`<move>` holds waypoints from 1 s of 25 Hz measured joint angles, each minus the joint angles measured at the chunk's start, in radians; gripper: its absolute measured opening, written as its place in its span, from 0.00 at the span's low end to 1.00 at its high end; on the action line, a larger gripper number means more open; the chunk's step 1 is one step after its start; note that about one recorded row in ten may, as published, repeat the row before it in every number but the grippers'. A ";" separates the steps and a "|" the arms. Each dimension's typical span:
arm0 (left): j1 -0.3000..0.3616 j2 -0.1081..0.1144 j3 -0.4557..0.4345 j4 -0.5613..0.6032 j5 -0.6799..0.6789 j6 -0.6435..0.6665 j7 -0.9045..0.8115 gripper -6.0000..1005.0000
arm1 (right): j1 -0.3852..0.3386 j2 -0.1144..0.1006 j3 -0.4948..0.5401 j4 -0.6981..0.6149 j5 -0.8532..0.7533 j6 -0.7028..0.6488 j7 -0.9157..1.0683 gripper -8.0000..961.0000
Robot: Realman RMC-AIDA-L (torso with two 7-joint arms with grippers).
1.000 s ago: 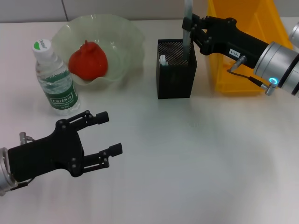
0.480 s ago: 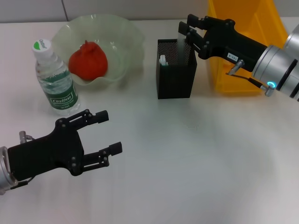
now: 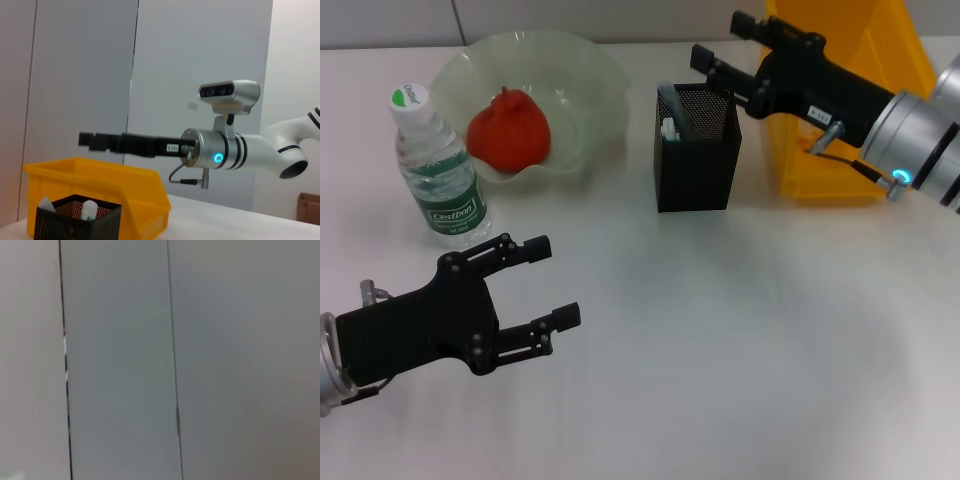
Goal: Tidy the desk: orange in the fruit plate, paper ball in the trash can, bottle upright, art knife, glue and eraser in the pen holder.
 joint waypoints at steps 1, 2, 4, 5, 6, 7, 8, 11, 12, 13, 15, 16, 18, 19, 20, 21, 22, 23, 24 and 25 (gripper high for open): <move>0.000 0.000 0.000 0.000 0.000 0.000 0.000 0.80 | -0.003 0.000 -0.001 0.000 0.016 -0.014 0.000 0.63; 0.000 0.000 0.000 0.000 0.000 0.002 -0.001 0.80 | -0.010 -0.002 -0.002 -0.001 0.032 -0.053 0.004 0.67; 0.000 0.001 0.000 0.000 0.000 0.005 -0.002 0.80 | -0.014 -0.004 -0.004 -0.003 0.032 -0.072 0.016 0.72; 0.000 0.001 0.000 0.000 0.001 0.005 -0.003 0.80 | -0.019 -0.007 -0.007 -0.011 0.028 -0.095 0.040 0.74; -0.001 0.002 0.000 0.000 0.001 0.005 -0.003 0.80 | -0.025 -0.009 -0.010 -0.019 0.022 -0.112 0.060 0.76; -0.001 0.002 0.000 0.000 0.001 0.006 -0.003 0.80 | -0.048 -0.011 -0.013 -0.044 0.011 -0.162 0.102 0.78; -0.001 0.004 0.000 0.000 0.001 0.006 -0.003 0.80 | -0.048 -0.011 -0.013 -0.044 0.011 -0.162 0.102 0.79; -0.001 0.007 0.000 -0.002 0.001 0.007 -0.006 0.80 | -0.096 -0.011 -0.023 -0.082 0.006 -0.239 0.163 0.82; -0.001 0.007 0.000 -0.002 0.001 0.007 -0.006 0.80 | -0.126 -0.013 -0.044 -0.118 -0.008 -0.278 0.211 0.83; -0.001 0.007 0.000 -0.002 0.001 0.007 -0.006 0.80 | -0.126 -0.013 -0.044 -0.118 -0.008 -0.278 0.211 0.84; -0.004 0.015 0.003 -0.002 0.007 0.009 -0.036 0.80 | -0.161 -0.015 -0.072 -0.164 -0.037 -0.328 0.275 0.85; -0.004 0.018 0.006 -0.001 0.008 0.011 -0.046 0.80 | -0.175 -0.018 -0.084 -0.183 -0.061 -0.357 0.304 0.85; -0.005 0.024 0.009 -0.002 0.009 0.017 -0.055 0.80 | -0.200 -0.023 -0.097 -0.215 -0.121 -0.412 0.342 0.85; -0.006 0.033 0.013 -0.001 0.009 0.032 -0.063 0.80 | -0.214 -0.030 -0.099 -0.237 -0.195 -0.469 0.354 0.85; -0.006 0.038 0.013 -0.001 0.010 0.042 -0.067 0.80 | -0.214 -0.030 -0.099 -0.237 -0.195 -0.469 0.354 0.85; -0.006 0.042 0.014 -0.001 0.010 0.049 -0.071 0.80 | -0.219 -0.034 -0.099 -0.242 -0.240 -0.497 0.354 0.85; -0.006 0.049 0.019 -0.001 0.011 0.063 -0.078 0.80 | -0.223 -0.044 -0.099 -0.248 -0.315 -0.529 0.354 0.85; -0.006 0.049 0.019 -0.001 0.011 0.063 -0.078 0.80 | -0.223 -0.044 -0.099 -0.248 -0.315 -0.529 0.354 0.85; -0.008 0.064 0.040 0.000 0.011 0.084 -0.093 0.80 | -0.223 -0.049 -0.098 -0.248 -0.349 -0.534 0.355 0.85; -0.009 0.068 0.047 0.000 0.011 0.088 -0.096 0.80 | -0.223 -0.053 -0.097 -0.248 -0.377 -0.536 0.357 0.85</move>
